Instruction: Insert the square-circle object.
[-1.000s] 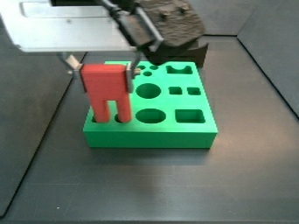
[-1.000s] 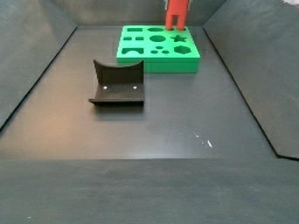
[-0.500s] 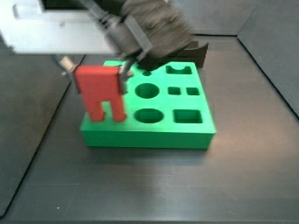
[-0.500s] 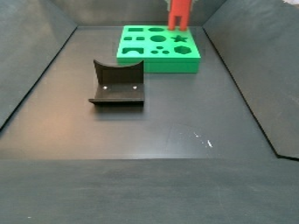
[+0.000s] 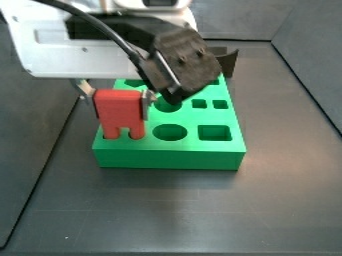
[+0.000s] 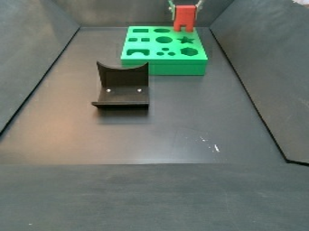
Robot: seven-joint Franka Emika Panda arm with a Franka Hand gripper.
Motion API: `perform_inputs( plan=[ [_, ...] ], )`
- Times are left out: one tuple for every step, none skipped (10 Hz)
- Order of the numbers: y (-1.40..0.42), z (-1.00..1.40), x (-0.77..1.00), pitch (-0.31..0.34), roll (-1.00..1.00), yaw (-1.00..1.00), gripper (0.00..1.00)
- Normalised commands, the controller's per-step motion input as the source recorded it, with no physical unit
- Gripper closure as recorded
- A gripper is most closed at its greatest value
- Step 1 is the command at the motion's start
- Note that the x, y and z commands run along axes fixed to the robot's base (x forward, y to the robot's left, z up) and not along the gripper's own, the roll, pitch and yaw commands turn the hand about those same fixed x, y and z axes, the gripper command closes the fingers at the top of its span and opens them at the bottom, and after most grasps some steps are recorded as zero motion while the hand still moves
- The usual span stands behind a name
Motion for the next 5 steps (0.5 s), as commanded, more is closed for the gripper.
perform_inputs(
  plan=[
    [0.0,-0.43,0.2,0.056,0.11,-0.01,1.0],
    [0.0,-0.5,0.2,0.081,0.11,-0.03,1.0],
    [0.0,-0.46,0.0,-0.026,0.04,-0.06,1.0],
    [0.04,0.0,0.0,0.0,-0.06,0.0,1.0],
    [0.0,0.0,0.0,0.0,0.01,0.0,1.0]
  ],
)
